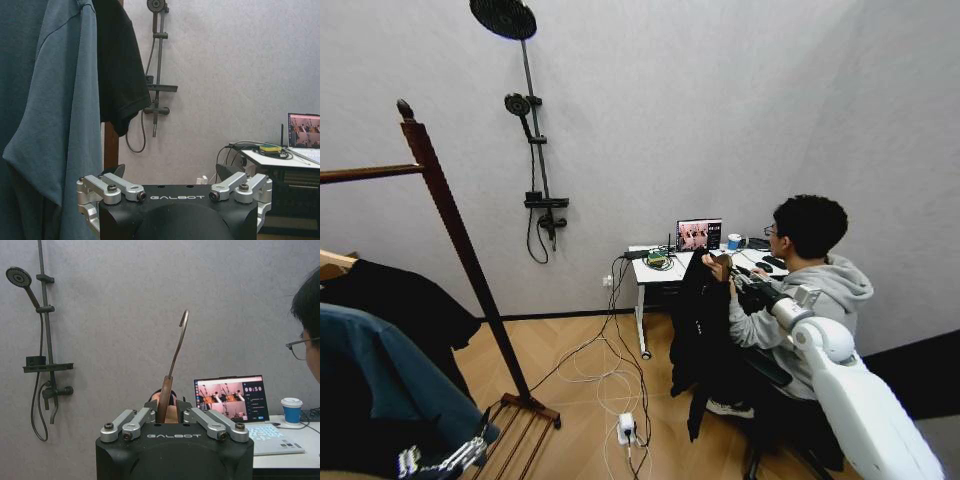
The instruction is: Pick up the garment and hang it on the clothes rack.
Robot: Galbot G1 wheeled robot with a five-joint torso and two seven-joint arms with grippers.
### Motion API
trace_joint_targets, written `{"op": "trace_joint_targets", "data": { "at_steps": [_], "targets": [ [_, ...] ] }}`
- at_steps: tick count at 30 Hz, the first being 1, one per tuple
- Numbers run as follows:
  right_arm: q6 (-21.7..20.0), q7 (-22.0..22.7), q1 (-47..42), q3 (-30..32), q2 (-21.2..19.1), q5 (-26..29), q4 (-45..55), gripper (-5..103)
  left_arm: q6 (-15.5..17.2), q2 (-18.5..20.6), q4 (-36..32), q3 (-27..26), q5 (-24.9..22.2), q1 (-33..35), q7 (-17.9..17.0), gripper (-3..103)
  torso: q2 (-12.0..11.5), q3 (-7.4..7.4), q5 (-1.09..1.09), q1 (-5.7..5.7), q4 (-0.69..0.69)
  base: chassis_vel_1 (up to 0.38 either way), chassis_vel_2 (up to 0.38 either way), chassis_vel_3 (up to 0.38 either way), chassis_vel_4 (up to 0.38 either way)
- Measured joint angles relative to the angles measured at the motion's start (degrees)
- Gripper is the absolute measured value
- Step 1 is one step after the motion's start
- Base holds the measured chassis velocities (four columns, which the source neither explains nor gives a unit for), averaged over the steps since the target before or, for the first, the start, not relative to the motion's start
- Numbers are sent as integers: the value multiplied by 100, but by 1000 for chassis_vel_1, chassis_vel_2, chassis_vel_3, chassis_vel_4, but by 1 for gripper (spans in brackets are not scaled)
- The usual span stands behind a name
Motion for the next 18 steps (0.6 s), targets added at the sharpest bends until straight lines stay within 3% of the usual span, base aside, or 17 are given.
{"op": "trace_joint_targets", "data": {
  "at_steps": [2, 4, 18],
  "targets": [
    [50, 4, -126, 49, -9, 7, 28, 9, 0, 0, 0, 0, 0, 0, 0, 100, 0, 0, 0, 0, -1, 0, 0, 0, 0],
    [73, 3, -184, 63, -9, 9, 56, 8, 0, 0, 0, 0, 0, 0, 0, 100, 0, 0, 1, 0, 0, 0, 0, 0, 0],
    [89, 110, -733, 179, 75, -51, 956, 7, 0, 0, 0, 0, 0, 0, 1, 100, 0, 0, 1, 0, -2, 10, 12, 12, 10]
  ]
}}
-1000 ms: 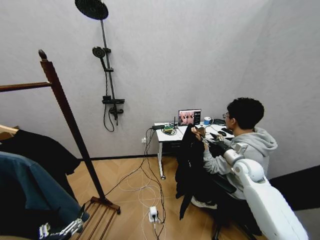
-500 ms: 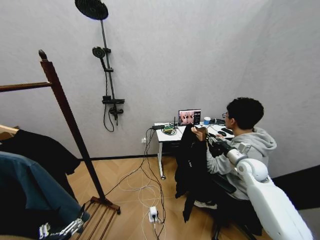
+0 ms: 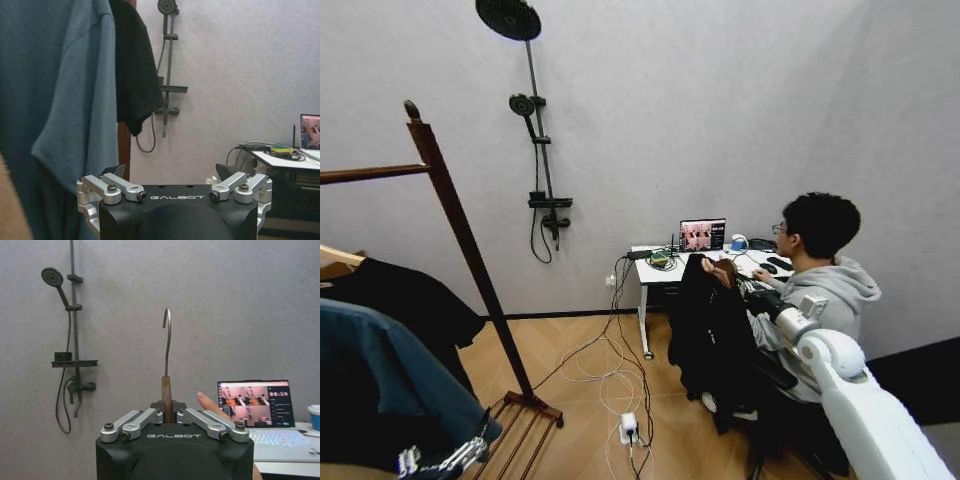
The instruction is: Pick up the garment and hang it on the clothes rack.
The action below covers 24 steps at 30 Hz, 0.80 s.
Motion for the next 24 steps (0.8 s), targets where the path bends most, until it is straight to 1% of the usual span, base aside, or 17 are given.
{"op": "trace_joint_targets", "data": {
  "at_steps": [6, 16, 21, 23, 24],
  "targets": [
    [13, 22, -122, -76, 73, -126, 416, 7, 0, 0, 0, 0, 0, 1, 0, 100, 0, 0, -2, 0, 3, 73, 81, 70, 74],
    [-68, 58, -197, -265, 103, -112, 1074, 7, 0, 0, 0, 0, 0, 0, 1, 100, 0, 0, -1, 0, 2, 104, 101, 104, 101],
    [-157, 100, -164, -340, 57, 57, 1342, 7, 0, 0, 0, 0, 0, 1, 2, 100, 0, 0, -2, 0, 2, 127, 128, 128, 110],
    [-178, 107, -105, -452, -35, 252, 1516, 7, 0, 0, 0, 0, 0, 0, 3, 100, 0, 0, -2, 0, 2, 127, 126, 124, 121],
    [-178, 107, -105, -452, -35, 252, 1516, 7, 0, 0, 0, 0, 0, 0, 3, 100, 0, 0, -2, 0, 2, 125, 126, 129, 120]
  ]
}}
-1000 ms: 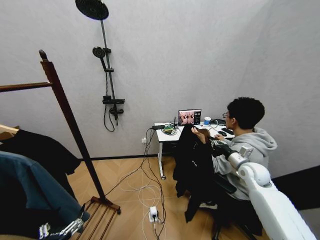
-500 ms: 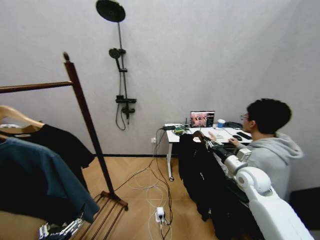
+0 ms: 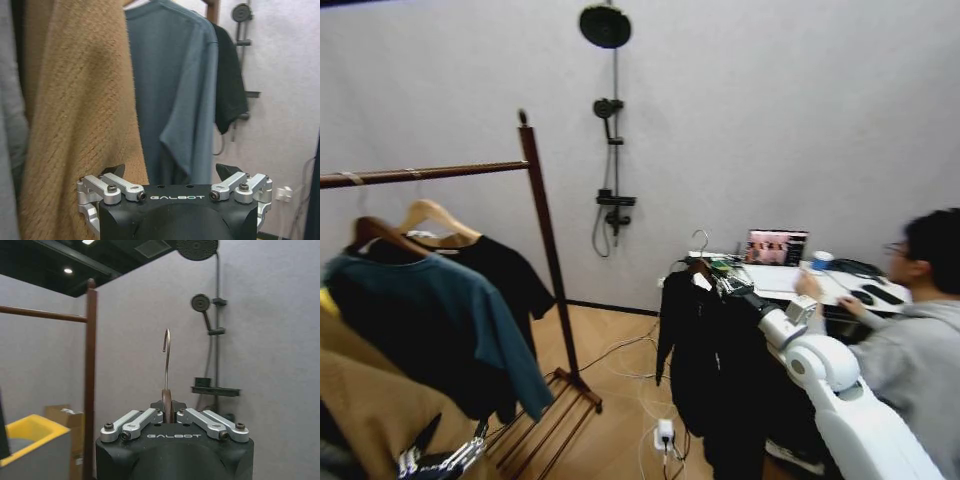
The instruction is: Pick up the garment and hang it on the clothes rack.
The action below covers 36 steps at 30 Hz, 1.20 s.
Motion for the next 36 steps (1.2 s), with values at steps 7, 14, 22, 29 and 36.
{"op": "trace_joint_targets", "data": {
  "at_steps": [7, 14, 22, 29, 36],
  "targets": [
    [15, -78, 205, -73, -168, 370, 210, 7, 0, 0, 0, 0, 0, 0, 0, 100, 0, 0, 0, 0, 0, 126, 120, 132, 119],
    [96, -84, 342, 112, -273, 461, -82, 7, 0, 0, 0, 0, 0, 0, -1, 100, 0, 0, 2, 0, -1, 124, 126, 123, 112],
    [182, -50, 359, 205, -319, 476, -253, 7, 0, 0, 0, 0, 0, 0, -3, 100, 0, 0, 3, 0, -1, 122, 124, 122, 127],
    [178, 256, 566, 312, -324, 460, -340, 7, 0, 0, 0, 0, 0, 0, -5, 100, 0, 1, 1, 0, 2, 124, 111, 116, 114],
    [197, 274, 654, 316, -329, 354, -300, 7, 0, 0, 0, 0, 0, 0, -6, 100, 0, 0, 1, 0, -5, 38, 29, 40, 23]
  ]
}}
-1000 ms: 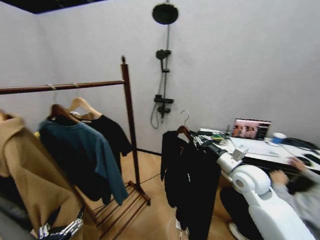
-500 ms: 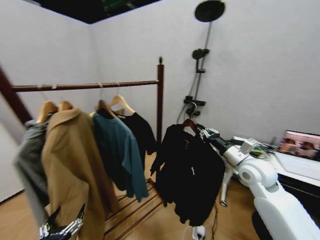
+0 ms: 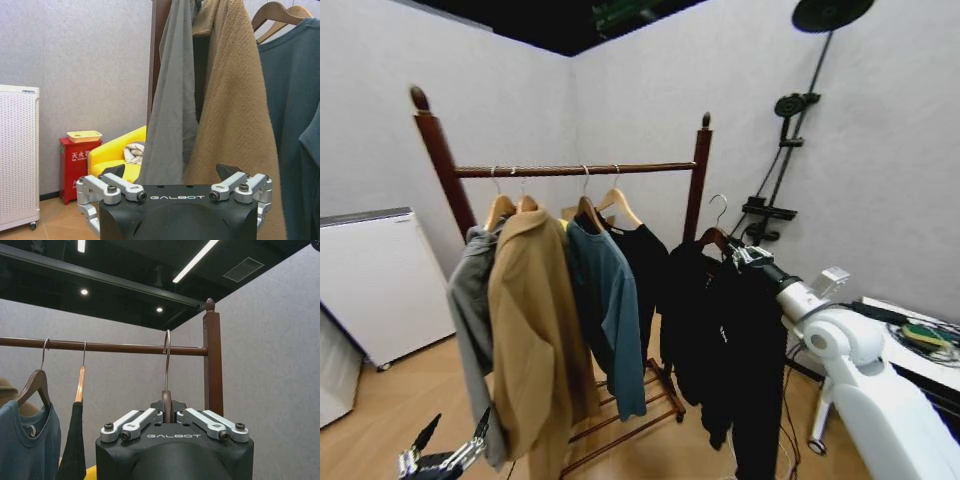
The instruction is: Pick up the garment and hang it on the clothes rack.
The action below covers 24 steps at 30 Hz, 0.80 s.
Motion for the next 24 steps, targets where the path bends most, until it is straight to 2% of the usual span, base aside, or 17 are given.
{"op": "trace_joint_targets", "data": {
  "at_steps": [6, 18, 24],
  "targets": [
    [-26, 7, 133, -111, 43, -25, 24, 7, 0, 0, 0, 0, 0, 0, 1, 100, 0, -1, 1, -1, 3, 0, 0, 0, 0],
    [-85, -75, 283, -246, -36, 17, 212, 7, 0, 0, 0, 0, 0, -1, 2, 100, -4, 3, 2, 8, 2, -120, 119, 113, -134],
    [-224, -103, 1105, -621, -256, 391, 82, 7, 0, 0, 0, 0, 0, -1, 2, 100, 1, -2, -2, -5, 5, 21, -13, -8, 17]
  ]
}}
